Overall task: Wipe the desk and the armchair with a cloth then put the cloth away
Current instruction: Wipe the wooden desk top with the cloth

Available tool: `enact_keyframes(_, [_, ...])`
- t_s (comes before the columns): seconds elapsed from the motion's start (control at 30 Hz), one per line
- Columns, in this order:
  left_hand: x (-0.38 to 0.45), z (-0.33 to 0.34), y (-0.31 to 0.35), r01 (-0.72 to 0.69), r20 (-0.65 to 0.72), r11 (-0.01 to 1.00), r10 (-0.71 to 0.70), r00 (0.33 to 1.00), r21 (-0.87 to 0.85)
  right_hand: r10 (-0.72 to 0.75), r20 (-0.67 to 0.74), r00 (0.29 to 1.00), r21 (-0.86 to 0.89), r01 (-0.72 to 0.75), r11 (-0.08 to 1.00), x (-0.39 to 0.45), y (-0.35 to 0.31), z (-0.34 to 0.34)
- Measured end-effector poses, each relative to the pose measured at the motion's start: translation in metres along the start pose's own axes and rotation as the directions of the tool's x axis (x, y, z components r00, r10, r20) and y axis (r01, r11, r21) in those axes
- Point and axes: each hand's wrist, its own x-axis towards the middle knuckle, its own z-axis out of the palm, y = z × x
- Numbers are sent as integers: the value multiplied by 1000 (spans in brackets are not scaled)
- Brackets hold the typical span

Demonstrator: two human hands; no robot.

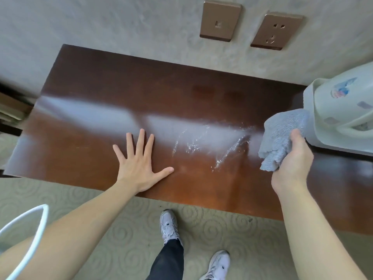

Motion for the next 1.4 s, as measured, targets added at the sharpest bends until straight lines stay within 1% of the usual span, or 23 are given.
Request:
enact_keyframes(0.1, [2, 10, 2, -2, -36, 1000, 2, 999, -4, -152, -93, 984, -56, 147, 987, 13, -2, 7])
enact_keyframes(0.2, [3, 17, 4, -12, -100, 1000, 12, 995, 2, -341, -165, 926, -271, 290, 918, 30, 1, 6])
enact_keyframes(0.27, [5, 20, 4, -18, -130, 1000, 19, 991, 12, -488, -175, 855, -462, 367, 808, 40, 7, 3])
enact_keyframes(0.3, [6, 21, 5, -20, -137, 1000, 22, 990, 17, -546, -154, 823, -547, 389, 741, 45, 11, 1])
enact_keyframes(0.33, [6, 21, 5, -17, -144, 1000, 21, 989, 24, -584, -110, 804, -613, 407, 677, 49, 16, 1])
enact_keyframes(0.37, [7, 22, 5, -14, -152, 999, 19, 988, 32, -591, -49, 805, -663, 416, 623, 52, 22, 1])
enact_keyframes(0.4, [8, 22, 6, -14, -162, 999, 20, 987, 37, -564, 17, 825, -697, 415, 585, 56, 29, 2])
enact_keyframes(0.43, [8, 23, 7, -14, -173, 999, 21, 985, 41, -506, 81, 859, -727, 398, 559, 59, 36, 4])
enact_keyframes(0.5, [10, 25, 7, -15, -193, 999, 24, 981, 49, -334, 198, 922, -785, 353, 509, 66, 54, 9])
enact_keyframes(0.53, [10, 26, 7, -14, -201, 998, 24, 979, 54, -252, 250, 935, -819, 343, 460, 69, 63, 12])
enact_keyframes(0.57, [11, 27, 7, -11, -208, 998, 23, 978, 59, -205, 303, 931, -845, 362, 394, 71, 71, 16])
enact_keyframes(0.67, [12, 29, 6, -11, -222, 997, 27, 975, 71, -206, 464, 862, -850, 499, 172, 75, 88, 26])
enact_keyframes(0.73, [13, 30, 6, -13, -236, 997, 30, 971, 73, -174, 489, 855, -858, 508, 81, 80, 95, 29])
enact_keyframes(0.83, [13, 30, 6, -12, -247, 997, 30, 968, 73, -136, 537, 833, -836, 547, 45, 83, 99, 37])
enact_keyframes(1.0, [13, 31, 6, -2, -259, 996, 25, 966, 91, -74, 684, 725, -729, 682, -52, 63, 105, 44])
enact_keyframes(1.07, [13, 30, 6, -1, -258, 995, 26, 966, 95, -49, 736, 675, -676, 732, -88, 44, 112, 34])
enact_keyframes(1.2, [13, 30, 7, 2, -255, 995, 23, 967, 98, -19, 813, 582, -580, 807, -111, -11, 128, 3])
enact_keyframes(1.3, [12, 28, 6, -8, -251, 995, 32, 968, 95, -12, 826, 564, -561, 817, -132, -48, 144, -18])
enact_keyframes(1.4, [12, 25, 7, -18, -243, 996, 39, 969, 87, -9, 809, 588, -581, 797, -168, -50, 147, -18])
